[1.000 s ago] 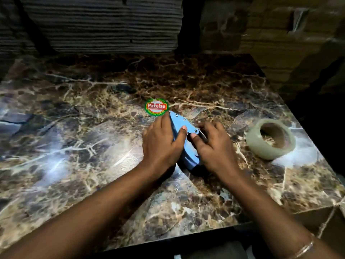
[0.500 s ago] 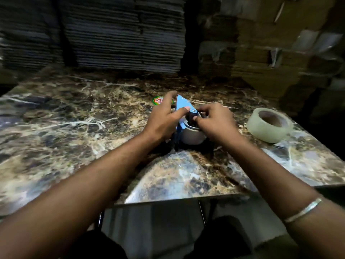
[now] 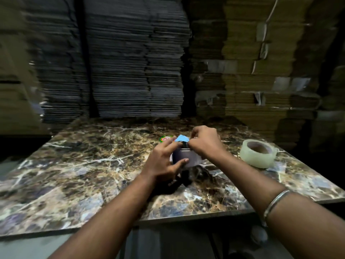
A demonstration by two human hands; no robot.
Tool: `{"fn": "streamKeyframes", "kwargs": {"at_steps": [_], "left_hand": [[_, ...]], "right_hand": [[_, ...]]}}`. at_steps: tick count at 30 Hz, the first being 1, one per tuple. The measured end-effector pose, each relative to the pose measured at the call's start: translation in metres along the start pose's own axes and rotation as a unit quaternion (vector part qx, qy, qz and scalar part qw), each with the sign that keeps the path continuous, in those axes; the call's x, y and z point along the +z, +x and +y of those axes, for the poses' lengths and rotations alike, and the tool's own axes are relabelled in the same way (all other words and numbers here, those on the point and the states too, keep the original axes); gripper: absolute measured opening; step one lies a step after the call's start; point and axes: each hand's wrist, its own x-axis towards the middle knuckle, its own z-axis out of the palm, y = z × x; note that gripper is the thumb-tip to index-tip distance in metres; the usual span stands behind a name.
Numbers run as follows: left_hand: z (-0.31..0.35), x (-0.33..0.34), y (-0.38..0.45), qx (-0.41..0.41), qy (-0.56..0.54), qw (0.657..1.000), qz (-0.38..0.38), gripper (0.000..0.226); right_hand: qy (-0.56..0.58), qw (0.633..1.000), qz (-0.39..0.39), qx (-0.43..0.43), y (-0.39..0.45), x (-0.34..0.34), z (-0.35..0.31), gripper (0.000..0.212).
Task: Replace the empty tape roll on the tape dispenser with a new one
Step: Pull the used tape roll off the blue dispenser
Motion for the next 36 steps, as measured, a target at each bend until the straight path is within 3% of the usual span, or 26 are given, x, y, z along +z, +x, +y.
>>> {"fn": "streamKeyframes", "kwargs": {"at_steps": [7,9,11,13,17,20,23,25,27,29,31,36], "left_hand": [[-0.016,-0.012,0.0,0.0,-0.086,0.995,0.048,0.04],[-0.026,-0.014,0.0,-0.029,-0.115,0.991,0.055,0.045],[-0.038,-0.016,-0.003,-0.087,-0.193,0.977,0.037,0.031],[-0.042,-0.019,-0.007,-0.145,-0.317,0.937,0.016,0.012],[-0.048,-0.027,-0.005,-0.246,-0.446,0.861,-0.018,0.011],[-0.065,-0.033,0.005,-0.251,-0.436,0.863,-0.044,0.013],[-0.083,-0.035,0.014,-0.25,-0.457,0.851,-0.063,0.006],[-0.092,-0.035,0.022,-0.244,-0.486,0.834,-0.088,0.026],[-0.098,-0.037,0.027,-0.247,-0.484,0.833,-0.105,0.051],[-0.107,-0.034,0.03,-0.262,-0.486,0.827,-0.105,0.059],[-0.116,-0.03,0.032,-0.268,-0.477,0.832,-0.091,0.045],[-0.123,-0.029,0.034,-0.236,-0.342,0.904,-0.103,0.028]], "right_hand": [[-0.058,0.996,-0.068,-0.011,0.01,-0.008,-0.033,0.03],[-0.071,0.993,-0.088,-0.025,0.015,-0.003,-0.04,0.029],[-0.068,0.991,-0.103,-0.046,0.022,0.003,-0.044,0.025],[-0.04,0.989,-0.113,-0.084,0.032,0.007,-0.042,0.022],[0.053,0.975,-0.136,-0.165,0.047,0.016,-0.028,0.042],[0.14,0.949,-0.201,-0.197,0.055,0.031,-0.01,0.039],[0.242,0.923,-0.246,-0.172,0.062,0.047,0.003,0.03],[0.263,0.92,-0.238,-0.166,0.066,0.057,0.007,0.031],[0.23,0.932,-0.214,-0.181,0.071,0.064,0.007,0.029],[0.196,0.937,-0.201,-0.207,0.075,0.072,0.006,0.028],[0.179,0.937,-0.189,-0.232,0.079,0.081,0.009,0.035],[0.197,0.931,-0.18,-0.248,0.087,0.097,0.019,0.067]]}}
